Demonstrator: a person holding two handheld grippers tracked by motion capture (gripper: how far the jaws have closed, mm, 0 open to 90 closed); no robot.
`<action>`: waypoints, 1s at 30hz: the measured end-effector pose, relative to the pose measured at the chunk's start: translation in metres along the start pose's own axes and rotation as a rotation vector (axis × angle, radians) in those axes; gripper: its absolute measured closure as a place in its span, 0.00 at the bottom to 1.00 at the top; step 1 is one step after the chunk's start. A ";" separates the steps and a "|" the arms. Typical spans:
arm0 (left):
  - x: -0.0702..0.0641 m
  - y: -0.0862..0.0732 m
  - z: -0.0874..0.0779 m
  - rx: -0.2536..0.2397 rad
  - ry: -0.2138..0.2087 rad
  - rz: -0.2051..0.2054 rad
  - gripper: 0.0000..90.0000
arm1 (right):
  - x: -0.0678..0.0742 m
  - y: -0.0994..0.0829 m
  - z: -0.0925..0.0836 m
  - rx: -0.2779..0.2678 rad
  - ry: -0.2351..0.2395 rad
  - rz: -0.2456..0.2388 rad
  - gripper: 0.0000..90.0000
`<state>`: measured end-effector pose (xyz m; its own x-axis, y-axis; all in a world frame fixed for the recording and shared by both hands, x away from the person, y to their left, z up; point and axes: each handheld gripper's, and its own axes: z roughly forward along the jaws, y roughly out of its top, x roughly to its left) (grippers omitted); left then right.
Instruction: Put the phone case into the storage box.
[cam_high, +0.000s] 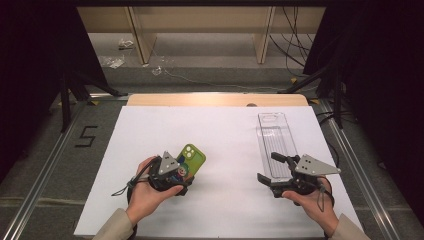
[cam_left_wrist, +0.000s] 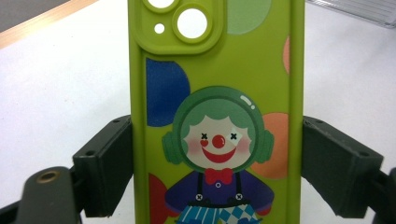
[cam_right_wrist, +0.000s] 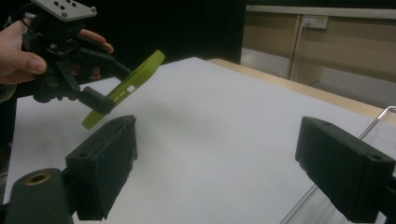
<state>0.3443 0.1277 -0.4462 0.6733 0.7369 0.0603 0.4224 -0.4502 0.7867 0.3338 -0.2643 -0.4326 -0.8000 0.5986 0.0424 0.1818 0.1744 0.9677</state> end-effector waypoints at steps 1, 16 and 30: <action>0.000 0.000 0.000 0.000 0.000 -0.001 0.18 | 0.000 0.000 0.000 -0.001 0.000 0.001 0.15; -0.005 0.003 0.000 -0.011 -0.006 0.009 0.18 | 0.003 0.004 0.006 -0.008 0.006 0.012 0.16; -0.008 0.004 0.000 -0.017 -0.009 0.018 0.18 | 0.006 0.006 0.013 -0.006 0.016 0.011 0.16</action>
<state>0.3404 0.1200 -0.4435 0.6863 0.7240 0.0690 0.3999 -0.4549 0.7957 0.3372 -0.2492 -0.4297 -0.8068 0.5880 0.0571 0.1874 0.1631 0.9686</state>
